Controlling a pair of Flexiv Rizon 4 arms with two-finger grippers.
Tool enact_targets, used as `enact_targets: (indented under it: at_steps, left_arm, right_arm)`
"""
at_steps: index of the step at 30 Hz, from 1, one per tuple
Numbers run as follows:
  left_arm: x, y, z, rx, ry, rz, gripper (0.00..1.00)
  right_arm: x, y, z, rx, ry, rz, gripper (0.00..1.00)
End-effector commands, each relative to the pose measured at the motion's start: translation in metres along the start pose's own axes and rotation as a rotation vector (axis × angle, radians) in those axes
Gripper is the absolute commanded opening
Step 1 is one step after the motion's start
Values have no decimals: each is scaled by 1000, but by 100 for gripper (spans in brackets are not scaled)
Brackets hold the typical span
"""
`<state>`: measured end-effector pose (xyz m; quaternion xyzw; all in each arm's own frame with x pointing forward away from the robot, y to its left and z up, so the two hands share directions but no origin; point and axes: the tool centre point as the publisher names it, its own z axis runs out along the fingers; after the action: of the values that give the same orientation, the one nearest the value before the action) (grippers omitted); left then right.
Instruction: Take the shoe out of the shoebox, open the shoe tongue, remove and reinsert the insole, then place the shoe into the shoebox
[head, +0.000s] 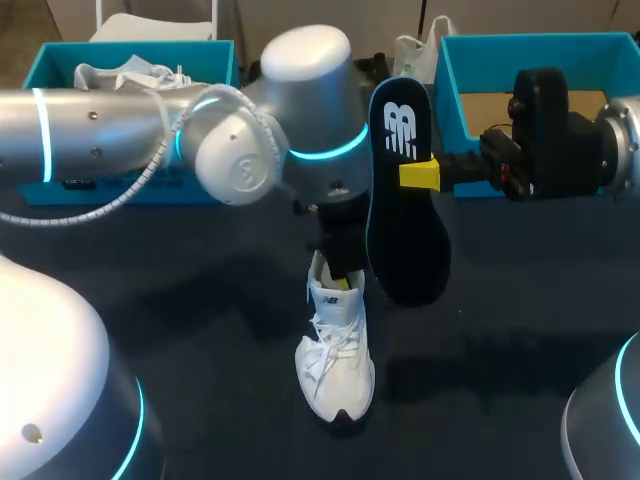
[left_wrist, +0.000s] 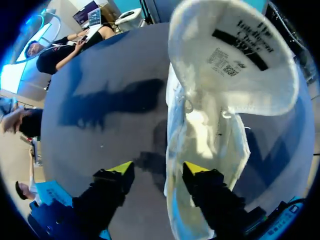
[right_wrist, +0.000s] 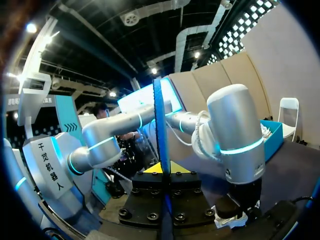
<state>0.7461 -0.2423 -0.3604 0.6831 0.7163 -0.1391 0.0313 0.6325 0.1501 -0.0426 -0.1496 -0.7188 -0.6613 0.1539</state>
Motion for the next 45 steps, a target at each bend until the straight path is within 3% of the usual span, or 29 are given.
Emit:
enact_targets:
  at_steps: [1, 10, 20, 32, 36, 45]
  left_arm:
    - [22, -3, -43, -5, -130, -2, 100]
    - [18, -8, -127, 17, -482, 23, 100]
    - [0, -15, -191, 70, -778, 10, 100]
    - [0, -15, -191, 70, -778, 10, 100]
    - [-2, -6, -200, 9, -907, 25, 100]
    - [-4, -12, -231, -14, -1055, 67, 100]
  right_arm:
    - [0, 0, 2, 1, -2, 0, 0]
    - [0, 0, 2, 1, -2, 0, 0]
    - [0, 0, 2, 1, -2, 0, 0]
    - [0, 0, 2, 1, -2, 0, 0]
    - [0, 0, 2, 1, -2, 0, 0]
    - [0, 0, 2, 1, -2, 0, 0]
